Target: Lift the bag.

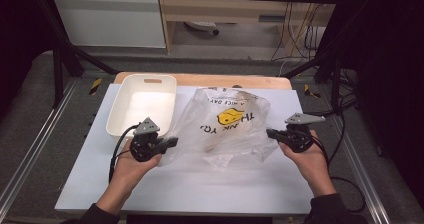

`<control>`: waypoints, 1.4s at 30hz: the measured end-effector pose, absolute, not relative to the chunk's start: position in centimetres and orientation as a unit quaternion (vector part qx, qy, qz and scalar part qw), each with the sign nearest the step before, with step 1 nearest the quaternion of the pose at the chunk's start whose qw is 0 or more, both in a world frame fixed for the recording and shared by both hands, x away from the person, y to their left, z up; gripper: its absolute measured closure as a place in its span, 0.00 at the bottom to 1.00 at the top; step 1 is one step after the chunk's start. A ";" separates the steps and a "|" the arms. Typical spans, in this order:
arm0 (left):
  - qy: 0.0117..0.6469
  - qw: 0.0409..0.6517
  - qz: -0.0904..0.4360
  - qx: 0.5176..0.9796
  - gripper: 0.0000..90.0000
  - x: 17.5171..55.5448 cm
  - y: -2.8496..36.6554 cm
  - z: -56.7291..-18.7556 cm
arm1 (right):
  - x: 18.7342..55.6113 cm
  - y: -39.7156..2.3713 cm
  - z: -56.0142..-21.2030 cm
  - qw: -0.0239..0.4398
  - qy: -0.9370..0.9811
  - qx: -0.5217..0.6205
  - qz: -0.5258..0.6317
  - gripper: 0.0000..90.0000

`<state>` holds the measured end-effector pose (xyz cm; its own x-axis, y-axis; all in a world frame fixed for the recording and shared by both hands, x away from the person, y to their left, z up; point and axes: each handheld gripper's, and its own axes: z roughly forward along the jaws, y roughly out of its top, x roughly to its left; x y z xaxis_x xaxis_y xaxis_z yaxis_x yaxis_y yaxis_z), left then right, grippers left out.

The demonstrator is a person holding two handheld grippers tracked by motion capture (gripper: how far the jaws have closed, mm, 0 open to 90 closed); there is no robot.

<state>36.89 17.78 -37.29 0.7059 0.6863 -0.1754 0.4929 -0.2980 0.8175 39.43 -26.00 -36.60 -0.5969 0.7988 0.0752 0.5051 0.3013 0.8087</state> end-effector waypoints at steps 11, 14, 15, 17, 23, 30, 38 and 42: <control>0.383 0.463 0.092 0.794 1.00 35.5 18.4 -41.0 | 37.8 -25.9 -39.8 0.173 0.789 0.429 0.406 1.00; 0.384 0.455 0.089 0.798 1.00 35.1 18.5 -41.7 | 37.4 -25.9 -40.3 0.167 0.790 0.431 0.403 1.00; 0.385 0.452 0.090 0.800 1.00 34.9 18.5 -41.9 | 37.2 -26.0 -40.5 0.166 0.791 0.432 0.400 1.00; 0.384 0.447 0.088 0.803 1.00 34.8 18.5 -42.2 | 36.9 -26.3 -41.0 0.160 0.791 0.438 0.396 1.00; 0.378 0.426 0.081 0.818 1.00 34.5 18.0 -43.1 | 36.2 -26.6 -42.2 0.145 0.805 0.438 0.373 1.00; 0.370 0.405 0.091 0.831 1.00 34.0 17.7 -43.8 | 36.1 -26.4 -43.1 0.139 0.817 0.442 0.342 1.00; 0.368 0.397 0.097 0.835 1.00 33.6 17.8 -44.0 | 35.6 -26.2 -43.5 0.136 0.823 0.441 0.331 1.00; 0.371 0.398 0.099 0.833 0.98 33.7 17.9 -44.1 | 35.4 -26.2 -43.5 0.136 0.824 0.439 0.332 1.00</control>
